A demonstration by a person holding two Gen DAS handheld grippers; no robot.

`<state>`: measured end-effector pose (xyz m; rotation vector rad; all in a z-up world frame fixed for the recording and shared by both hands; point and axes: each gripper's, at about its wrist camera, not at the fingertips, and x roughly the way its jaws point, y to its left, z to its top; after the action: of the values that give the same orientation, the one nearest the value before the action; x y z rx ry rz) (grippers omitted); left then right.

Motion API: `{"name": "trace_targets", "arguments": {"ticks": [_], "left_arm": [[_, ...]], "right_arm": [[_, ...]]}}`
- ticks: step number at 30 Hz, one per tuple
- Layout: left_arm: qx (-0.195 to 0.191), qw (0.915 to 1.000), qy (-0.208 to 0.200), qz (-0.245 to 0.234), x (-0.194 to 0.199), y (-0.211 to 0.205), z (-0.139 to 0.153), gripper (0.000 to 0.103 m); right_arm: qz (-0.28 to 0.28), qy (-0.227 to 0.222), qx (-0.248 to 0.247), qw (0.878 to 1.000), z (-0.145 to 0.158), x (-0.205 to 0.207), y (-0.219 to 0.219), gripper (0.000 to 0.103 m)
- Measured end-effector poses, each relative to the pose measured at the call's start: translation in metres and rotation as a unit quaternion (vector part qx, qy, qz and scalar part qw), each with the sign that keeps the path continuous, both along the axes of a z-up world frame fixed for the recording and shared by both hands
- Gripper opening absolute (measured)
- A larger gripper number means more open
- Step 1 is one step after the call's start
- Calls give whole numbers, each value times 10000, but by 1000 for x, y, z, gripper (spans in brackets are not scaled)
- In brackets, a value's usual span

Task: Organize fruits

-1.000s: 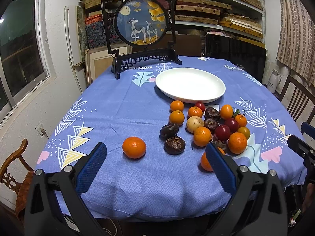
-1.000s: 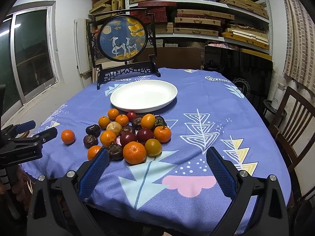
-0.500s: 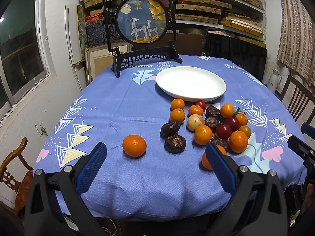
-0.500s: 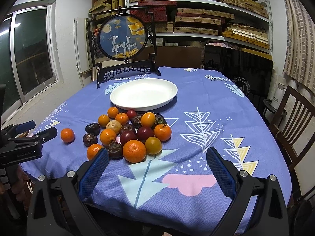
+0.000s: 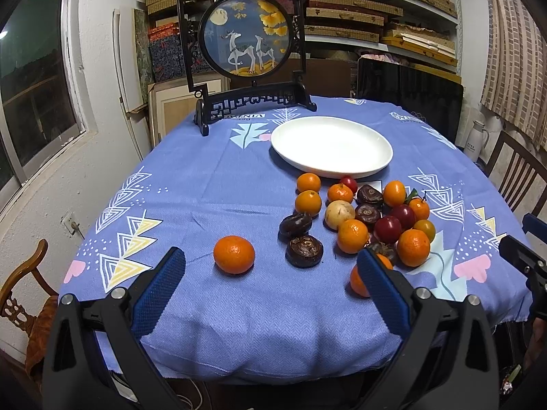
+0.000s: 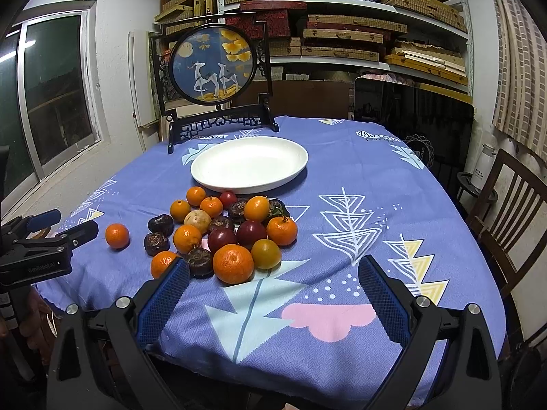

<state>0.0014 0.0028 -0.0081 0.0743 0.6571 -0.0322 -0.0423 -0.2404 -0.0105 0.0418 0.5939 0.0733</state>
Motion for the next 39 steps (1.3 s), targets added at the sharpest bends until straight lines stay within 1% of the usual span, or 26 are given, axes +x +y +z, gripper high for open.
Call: {"name": "trace_targets", "arguments": {"ticks": [20, 28, 32, 35, 37, 39], "left_arm": [[-11, 10000, 12, 4, 0, 0, -1, 98], [61, 10000, 48, 55, 6, 1, -2, 98], [186, 9992, 342, 15, 25, 15, -28, 98], [190, 9983, 546, -114, 43, 29, -48, 98], [160, 9982, 568, -87, 53, 36, -55, 98], [203, 9973, 701, -15, 67, 43, -67, 98]], "right_arm": [[17, 5, -4, 10000, 0, 0, 1, 99], [27, 79, 12, 10000, 0, 5, 3, 99], [25, 231, 37, 9997, -8, 13, 1, 99], [30, 380, 72, 9992, -17, 22, -1, 99], [66, 467, 99, 9988, -22, 28, -1, 99], [114, 536, 94, 9985, -28, 33, -1, 99]]}}
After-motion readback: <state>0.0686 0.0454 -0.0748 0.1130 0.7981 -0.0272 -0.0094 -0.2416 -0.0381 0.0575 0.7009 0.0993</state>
